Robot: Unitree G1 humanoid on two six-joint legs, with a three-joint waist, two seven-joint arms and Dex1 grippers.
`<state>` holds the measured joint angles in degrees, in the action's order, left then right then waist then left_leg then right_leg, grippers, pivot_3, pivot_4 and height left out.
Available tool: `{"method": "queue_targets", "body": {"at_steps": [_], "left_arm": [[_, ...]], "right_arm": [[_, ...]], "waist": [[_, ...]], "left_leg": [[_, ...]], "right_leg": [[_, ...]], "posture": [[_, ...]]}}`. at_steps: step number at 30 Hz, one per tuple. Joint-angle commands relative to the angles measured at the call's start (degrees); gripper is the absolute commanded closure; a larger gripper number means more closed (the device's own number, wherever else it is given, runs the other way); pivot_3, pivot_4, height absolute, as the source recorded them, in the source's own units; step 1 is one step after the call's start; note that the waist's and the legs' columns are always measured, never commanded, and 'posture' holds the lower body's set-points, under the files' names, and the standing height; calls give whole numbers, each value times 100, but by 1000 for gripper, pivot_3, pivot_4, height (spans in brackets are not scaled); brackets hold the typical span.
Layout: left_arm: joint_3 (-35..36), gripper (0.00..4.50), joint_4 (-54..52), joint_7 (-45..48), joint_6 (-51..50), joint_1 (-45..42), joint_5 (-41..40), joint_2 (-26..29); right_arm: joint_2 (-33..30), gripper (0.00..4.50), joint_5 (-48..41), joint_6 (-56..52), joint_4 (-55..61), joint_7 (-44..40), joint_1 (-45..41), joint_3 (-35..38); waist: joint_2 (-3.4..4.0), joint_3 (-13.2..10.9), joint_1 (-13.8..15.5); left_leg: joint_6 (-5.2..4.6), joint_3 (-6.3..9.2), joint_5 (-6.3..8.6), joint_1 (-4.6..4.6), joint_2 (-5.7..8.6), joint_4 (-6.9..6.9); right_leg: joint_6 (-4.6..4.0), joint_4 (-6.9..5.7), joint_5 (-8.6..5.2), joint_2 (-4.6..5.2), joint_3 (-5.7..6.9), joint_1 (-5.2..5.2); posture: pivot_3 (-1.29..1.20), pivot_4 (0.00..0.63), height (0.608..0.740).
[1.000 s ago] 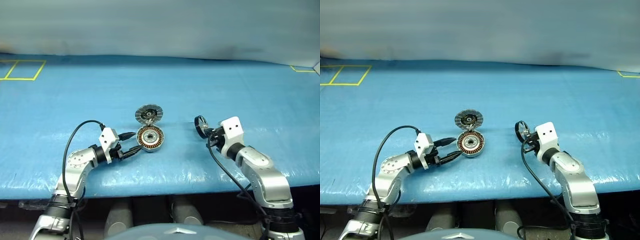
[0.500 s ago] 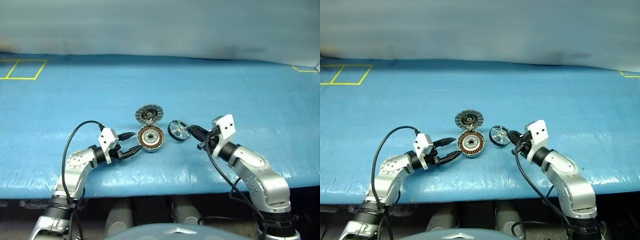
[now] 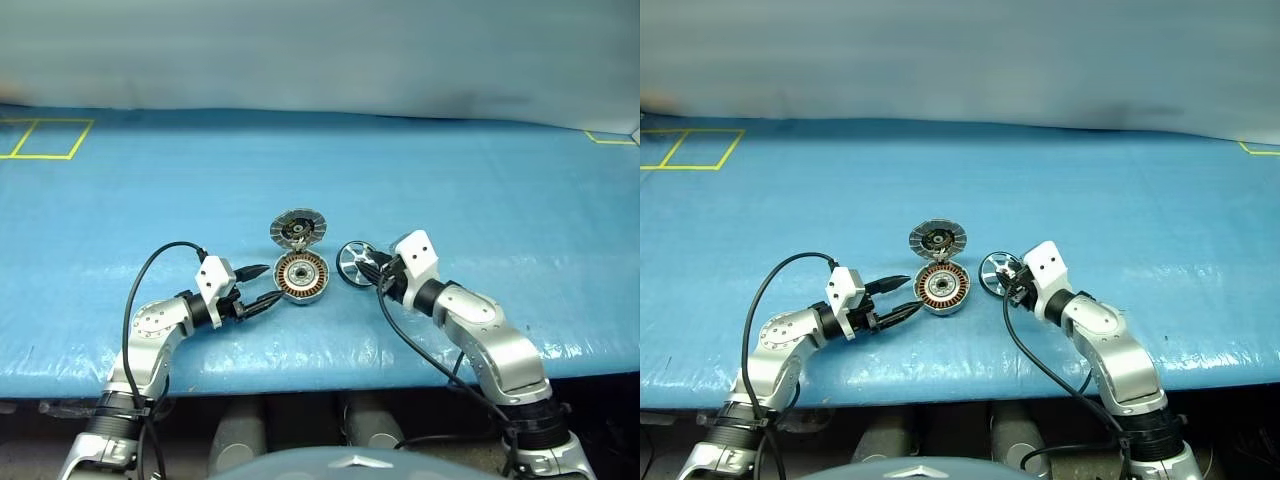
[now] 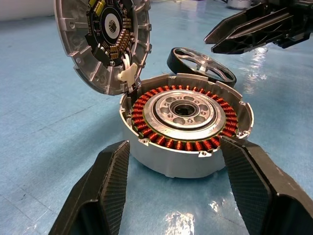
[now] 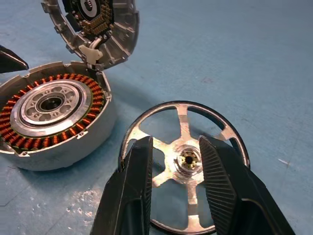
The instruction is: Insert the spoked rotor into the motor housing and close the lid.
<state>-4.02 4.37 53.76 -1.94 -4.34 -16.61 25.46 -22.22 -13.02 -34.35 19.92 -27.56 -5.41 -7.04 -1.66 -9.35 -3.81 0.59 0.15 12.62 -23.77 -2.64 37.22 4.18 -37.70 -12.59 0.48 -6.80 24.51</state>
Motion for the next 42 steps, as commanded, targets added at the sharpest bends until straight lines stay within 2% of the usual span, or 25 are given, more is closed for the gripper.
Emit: {"method": "queue_targets", "body": {"at_steps": [1,15,22,32,42], "left_arm": [[54,1329,-157,-65,0,89,36,73],[23,1329,-101,-87,15,53,64,56],[21,1329,-89,-92,23,41,83,63],[22,1329,-91,-94,39,41,98,71],[18,1329,-120,-100,35,72,104,82]], "right_arm": [[-34,2887,83,116,20,-20,16,-51],[-92,2887,290,-74,-43,97,159,-139],[223,2887,-249,-298,14,88,114,294],[196,2887,-300,-598,-75,136,69,280],[296,2887,-820,-172,328,-117,69,665]], "waist": [[0,0,0],[0,0,-3],[-1,1,-3],[-1,2,-4],[0,1,-4]], "left_leg": [[0,0,0,0,0,0],[0,-1,0,3,0,1],[0,-1,0,4,0,1],[0,0,0,4,0,1],[0,0,0,2,-1,1]], "right_leg": [[0,0,0,0,0,0],[0,-1,0,0,0,-2],[0,-1,0,0,-1,-2],[0,-1,0,0,0,-3],[0,-1,0,0,-1,-1]], "posture": [[0,150,740],[0,150,740],[0,150,740],[0,150,740],[0,150,740]]}}
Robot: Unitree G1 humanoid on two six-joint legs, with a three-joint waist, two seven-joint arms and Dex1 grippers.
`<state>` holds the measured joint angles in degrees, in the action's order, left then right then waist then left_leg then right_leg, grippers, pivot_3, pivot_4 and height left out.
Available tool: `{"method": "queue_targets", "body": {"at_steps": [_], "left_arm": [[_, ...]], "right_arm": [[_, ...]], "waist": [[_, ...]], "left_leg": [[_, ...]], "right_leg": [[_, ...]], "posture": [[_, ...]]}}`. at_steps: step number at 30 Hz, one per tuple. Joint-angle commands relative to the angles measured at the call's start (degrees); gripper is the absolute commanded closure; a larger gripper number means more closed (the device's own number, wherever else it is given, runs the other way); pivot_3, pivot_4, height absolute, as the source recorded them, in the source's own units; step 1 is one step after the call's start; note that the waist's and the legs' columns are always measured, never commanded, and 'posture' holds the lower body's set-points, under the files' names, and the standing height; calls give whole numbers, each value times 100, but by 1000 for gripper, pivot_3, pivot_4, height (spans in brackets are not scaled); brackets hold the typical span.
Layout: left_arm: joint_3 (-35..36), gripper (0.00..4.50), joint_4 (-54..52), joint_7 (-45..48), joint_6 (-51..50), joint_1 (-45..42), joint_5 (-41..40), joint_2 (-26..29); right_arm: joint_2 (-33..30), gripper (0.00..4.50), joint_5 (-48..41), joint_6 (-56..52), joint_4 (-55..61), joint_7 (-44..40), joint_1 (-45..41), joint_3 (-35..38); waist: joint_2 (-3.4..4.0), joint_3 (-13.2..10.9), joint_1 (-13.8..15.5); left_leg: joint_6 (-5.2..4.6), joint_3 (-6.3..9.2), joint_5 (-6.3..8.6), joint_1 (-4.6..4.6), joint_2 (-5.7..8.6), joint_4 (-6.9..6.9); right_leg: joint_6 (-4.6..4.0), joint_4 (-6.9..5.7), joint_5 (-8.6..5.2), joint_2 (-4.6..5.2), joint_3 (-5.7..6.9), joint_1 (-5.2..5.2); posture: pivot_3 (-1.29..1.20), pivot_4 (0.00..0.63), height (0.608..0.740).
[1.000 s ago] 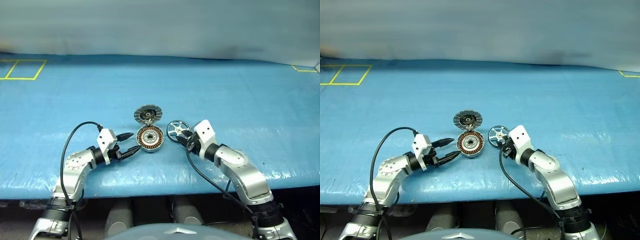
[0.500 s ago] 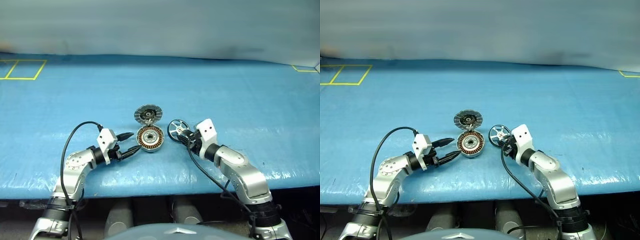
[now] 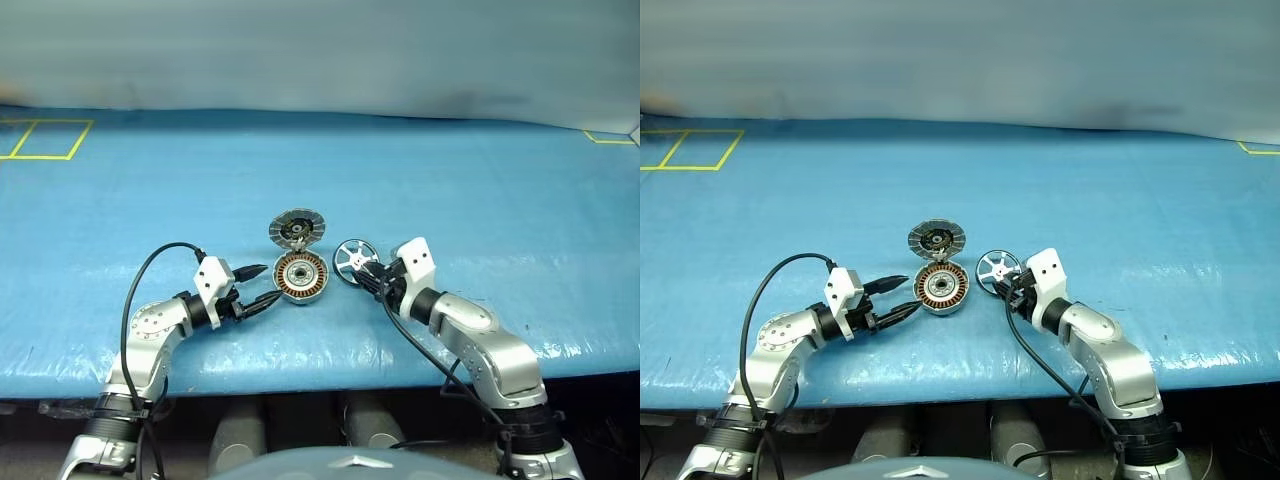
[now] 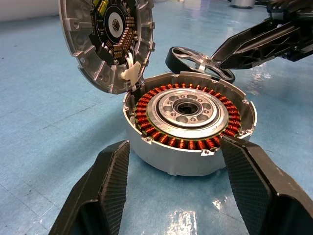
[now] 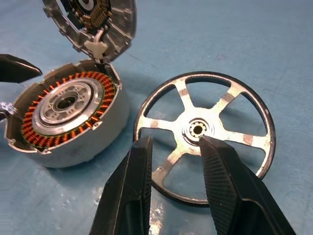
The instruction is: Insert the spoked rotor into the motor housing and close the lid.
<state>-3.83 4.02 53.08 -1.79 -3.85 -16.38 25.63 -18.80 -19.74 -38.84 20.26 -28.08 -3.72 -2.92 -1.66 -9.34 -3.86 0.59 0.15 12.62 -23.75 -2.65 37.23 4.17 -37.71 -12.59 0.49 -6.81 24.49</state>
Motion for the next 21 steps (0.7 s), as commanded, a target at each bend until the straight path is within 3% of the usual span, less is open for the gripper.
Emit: {"method": "queue_targets", "body": {"at_steps": [1,6,9,11,21], "left_arm": [[-4,1329,-86,-34,21,22,83,64],[-13,1329,-69,-43,30,13,91,50],[-19,1329,-62,-54,35,8,97,43],[-20,1329,-54,-61,38,6,102,42],[-20,1329,-49,-114,63,36,112,28]], "right_arm": [[-69,2887,-137,375,292,-92,-126,288],[-481,2887,145,572,112,-192,-270,253],[-812,2346,527,742,-106,-217,-373,62],[-995,1693,713,876,-185,-317,-446,-87],[-1674,1693,1375,1329,-424,-1072,-992,-795]], "waist": [[0,0,1],[0,0,1],[0,0,5],[0,0,5],[0,0,10]], "left_leg": [[0,0,0,0,0,0],[0,0,0,0,0,0],[0,0,0,0,1,-1],[0,-1,0,0,1,-1],[0,-1,0,0,1,0]], "right_leg": [[0,1,0,0,0,0],[0,0,0,0,0,0],[0,2,0,0,1,0],[0,2,0,0,0,1],[0,1,0,0,0,0]], "posture": [[0,150,740],[0,150,740],[0,150,740],[0,150,740],[0,150,740]]}}
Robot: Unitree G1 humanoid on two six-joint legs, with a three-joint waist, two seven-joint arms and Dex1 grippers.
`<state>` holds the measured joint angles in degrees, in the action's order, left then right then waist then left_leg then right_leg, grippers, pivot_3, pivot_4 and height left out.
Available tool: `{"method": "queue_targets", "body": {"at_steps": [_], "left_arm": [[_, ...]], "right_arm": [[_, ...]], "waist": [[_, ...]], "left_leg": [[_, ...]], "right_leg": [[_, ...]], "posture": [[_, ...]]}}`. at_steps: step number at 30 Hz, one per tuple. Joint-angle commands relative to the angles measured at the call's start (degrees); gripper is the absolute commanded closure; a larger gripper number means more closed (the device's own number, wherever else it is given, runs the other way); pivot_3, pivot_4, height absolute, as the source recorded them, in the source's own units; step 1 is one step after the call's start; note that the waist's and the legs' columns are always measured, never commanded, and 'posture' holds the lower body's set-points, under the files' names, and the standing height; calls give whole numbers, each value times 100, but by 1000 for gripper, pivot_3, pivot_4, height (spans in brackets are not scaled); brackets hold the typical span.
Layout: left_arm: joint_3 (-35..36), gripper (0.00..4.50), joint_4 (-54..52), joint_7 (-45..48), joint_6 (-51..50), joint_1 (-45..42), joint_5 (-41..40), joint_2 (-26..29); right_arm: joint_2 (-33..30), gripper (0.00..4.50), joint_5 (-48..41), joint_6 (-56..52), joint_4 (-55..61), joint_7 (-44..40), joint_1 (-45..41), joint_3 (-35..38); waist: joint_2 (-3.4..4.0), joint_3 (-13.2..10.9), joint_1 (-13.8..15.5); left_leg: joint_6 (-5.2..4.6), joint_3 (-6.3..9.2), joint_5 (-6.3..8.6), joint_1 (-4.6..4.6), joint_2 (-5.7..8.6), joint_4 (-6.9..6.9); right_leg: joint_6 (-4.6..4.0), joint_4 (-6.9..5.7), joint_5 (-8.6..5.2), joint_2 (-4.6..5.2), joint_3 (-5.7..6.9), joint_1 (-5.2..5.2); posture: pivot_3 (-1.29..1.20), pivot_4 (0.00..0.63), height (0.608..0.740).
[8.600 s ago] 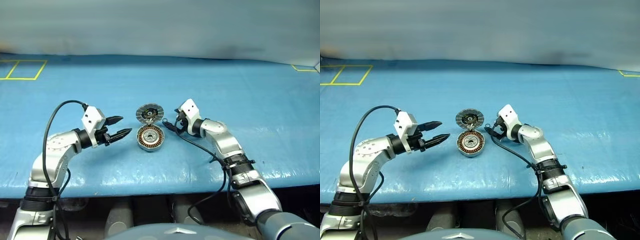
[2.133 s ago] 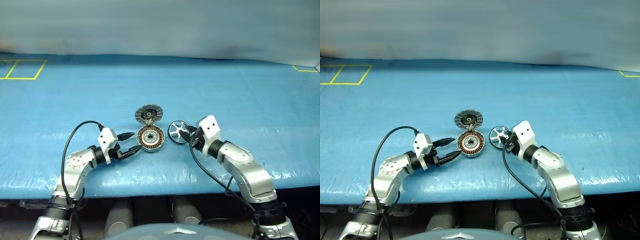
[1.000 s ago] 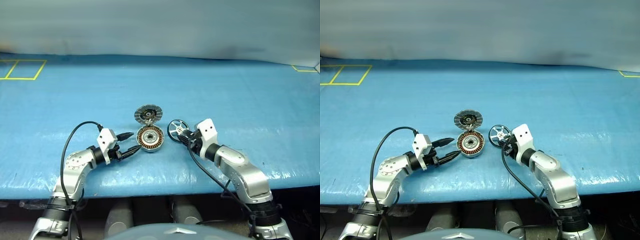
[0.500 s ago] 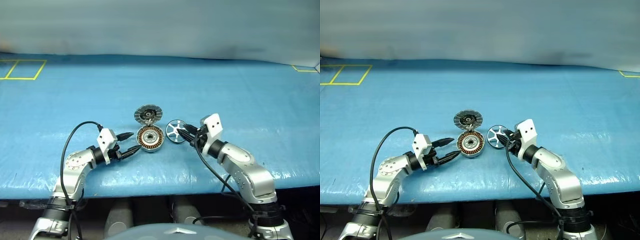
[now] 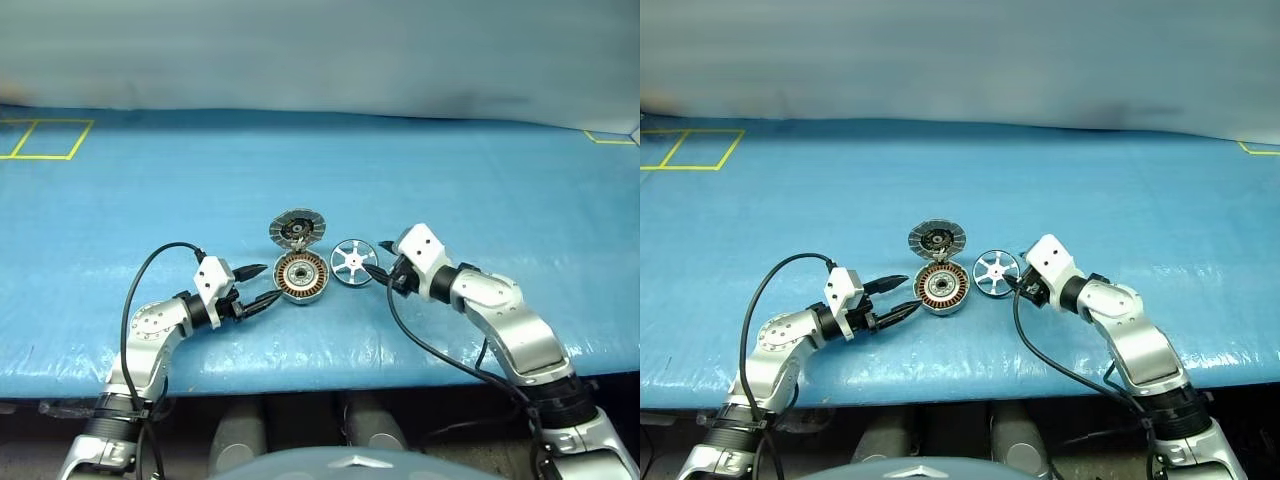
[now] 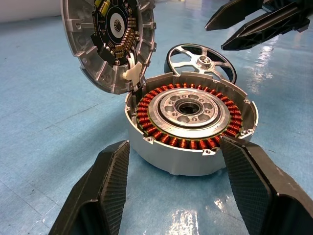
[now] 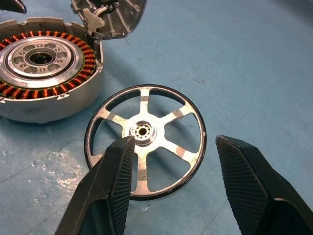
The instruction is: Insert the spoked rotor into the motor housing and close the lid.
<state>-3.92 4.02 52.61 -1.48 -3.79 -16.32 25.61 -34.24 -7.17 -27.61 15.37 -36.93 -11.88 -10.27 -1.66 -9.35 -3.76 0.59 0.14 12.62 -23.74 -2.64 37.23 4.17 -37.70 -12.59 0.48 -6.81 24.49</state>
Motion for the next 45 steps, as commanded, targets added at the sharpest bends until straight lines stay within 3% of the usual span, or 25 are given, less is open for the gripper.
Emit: {"method": "queue_targets", "body": {"at_steps": [1,9,25,32,41,45], "left_arm": [[-8,1329,-50,-74,37,40,106,29],[-9,1329,-53,-115,52,79,106,17],[14,1329,-61,-171,93,114,124,28],[29,1329,-43,-203,138,107,137,40],[0,1329,-52,-180,123,125,144,58],[-1,1329,-9,-179,127,83,148,50]], "right_arm": [[-177,1693,159,227,62,-264,-236,-102],[-632,1693,734,599,-237,-849,-669,-593],[-325,1693,1284,1068,-1292,-1268,-1132,-1086],[-109,3399,1197,913,-1158,-1204,-885,-940],[174,3399,946,340,-379,-411,-245,2],[-276,3399,1697,368,-6,78,54,91]], "waist": [[0,0,2],[-1,0,7],[0,0,14],[-2,2,15],[-4,3,21],[1,0,30]], "left_leg": [[0,0,0,0,0,0],[0,-1,0,0,0,0],[0,-1,0,1,0,1],[0,-1,0,6,0,1],[0,-1,0,6,0,4],[1,-1,0,3,1,4]], "right_leg": [[0,0,0,0,0,0],[0,0,0,0,0,1],[0,-1,0,0,0,-1],[0,-3,1,-1,0,-4],[0,-5,1,-1,-1,-6],[0,-5,0,0,0,-2]], "posture": [[0,150,740],[0,150,740],[0,150,740],[0,150,740],[0,150,740],[0,150,740]]}}
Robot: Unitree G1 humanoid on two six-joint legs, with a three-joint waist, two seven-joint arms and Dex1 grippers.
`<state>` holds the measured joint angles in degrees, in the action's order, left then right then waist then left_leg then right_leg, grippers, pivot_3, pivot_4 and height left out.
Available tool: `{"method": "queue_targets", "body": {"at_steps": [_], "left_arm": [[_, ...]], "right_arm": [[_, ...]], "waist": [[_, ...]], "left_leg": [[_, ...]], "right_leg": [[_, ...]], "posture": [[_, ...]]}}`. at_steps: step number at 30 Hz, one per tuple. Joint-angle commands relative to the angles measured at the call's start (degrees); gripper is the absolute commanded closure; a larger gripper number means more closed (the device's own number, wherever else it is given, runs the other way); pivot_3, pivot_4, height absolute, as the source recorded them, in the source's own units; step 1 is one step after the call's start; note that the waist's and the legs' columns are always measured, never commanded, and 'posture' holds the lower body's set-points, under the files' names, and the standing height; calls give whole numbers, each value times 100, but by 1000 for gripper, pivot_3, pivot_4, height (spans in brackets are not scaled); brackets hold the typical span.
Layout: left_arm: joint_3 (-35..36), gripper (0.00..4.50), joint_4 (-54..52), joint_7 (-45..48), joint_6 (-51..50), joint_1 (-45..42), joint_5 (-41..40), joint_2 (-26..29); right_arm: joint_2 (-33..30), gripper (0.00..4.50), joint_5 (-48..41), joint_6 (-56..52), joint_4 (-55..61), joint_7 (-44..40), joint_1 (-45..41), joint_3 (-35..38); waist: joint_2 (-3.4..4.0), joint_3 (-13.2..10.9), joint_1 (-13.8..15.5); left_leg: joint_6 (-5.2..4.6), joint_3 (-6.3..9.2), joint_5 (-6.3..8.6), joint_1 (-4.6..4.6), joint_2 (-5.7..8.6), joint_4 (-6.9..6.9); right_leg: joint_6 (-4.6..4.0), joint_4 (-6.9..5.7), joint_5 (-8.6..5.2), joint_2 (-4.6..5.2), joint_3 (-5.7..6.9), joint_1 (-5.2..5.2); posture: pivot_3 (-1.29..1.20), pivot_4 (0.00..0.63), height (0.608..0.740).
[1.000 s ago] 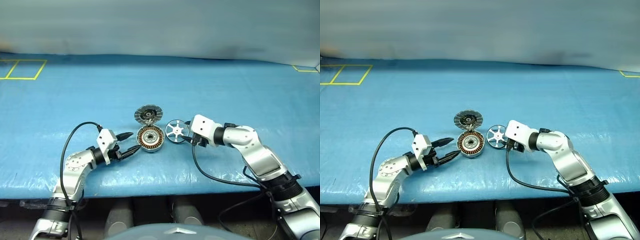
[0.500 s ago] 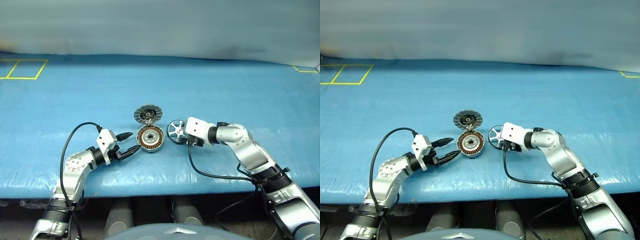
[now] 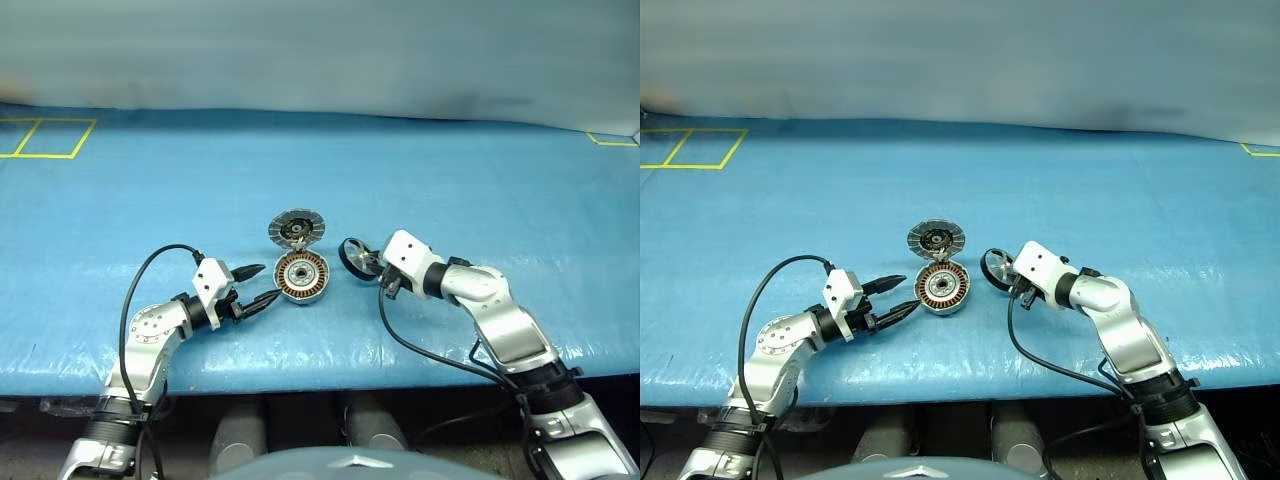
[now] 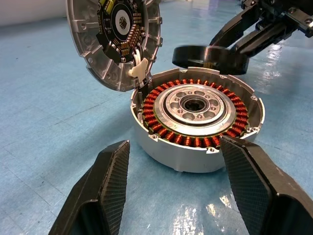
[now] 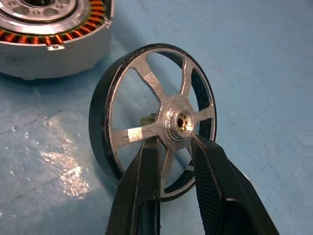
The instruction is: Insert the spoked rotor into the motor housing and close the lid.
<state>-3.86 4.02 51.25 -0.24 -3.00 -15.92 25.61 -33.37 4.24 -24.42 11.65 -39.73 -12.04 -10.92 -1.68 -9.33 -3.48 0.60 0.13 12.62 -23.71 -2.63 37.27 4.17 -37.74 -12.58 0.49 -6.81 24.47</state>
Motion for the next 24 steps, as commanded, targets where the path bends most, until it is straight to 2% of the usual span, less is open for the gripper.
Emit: {"method": "queue_targets", "body": {"at_steps": [1,8,15,24], "left_arm": [[-12,1329,5,-35,6,-5,113,52],[-78,1329,152,11,20,-168,141,20],[-67,1329,145,12,38,-133,141,35],[-51,1329,88,-45,40,-41,146,29]], "right_arm": [[-425,3399,656,40,407,433,129,161],[-340,3399,532,-55,583,487,315,220],[7,3399,58,-406,828,456,239,448],[-202,3399,-24,-641,807,287,153,440]], "waist": [[3,-2,3],[1,-1,-3],[1,-1,-1],[1,-1,-2]], "left_leg": [[0,-2,0,-2,2,0],[0,-2,0,2,0,-1],[0,-1,0,-2,1,-1],[0,-1,0,-2,1,-1]], "right_leg": [[0,0,0,2,0,2],[0,-1,0,1,-1,1],[0,1,0,0,0,2],[0,2,0,1,0,1]], "posture": [[0,150,740],[0,150,740],[0,150,740],[0,150,740]]}}
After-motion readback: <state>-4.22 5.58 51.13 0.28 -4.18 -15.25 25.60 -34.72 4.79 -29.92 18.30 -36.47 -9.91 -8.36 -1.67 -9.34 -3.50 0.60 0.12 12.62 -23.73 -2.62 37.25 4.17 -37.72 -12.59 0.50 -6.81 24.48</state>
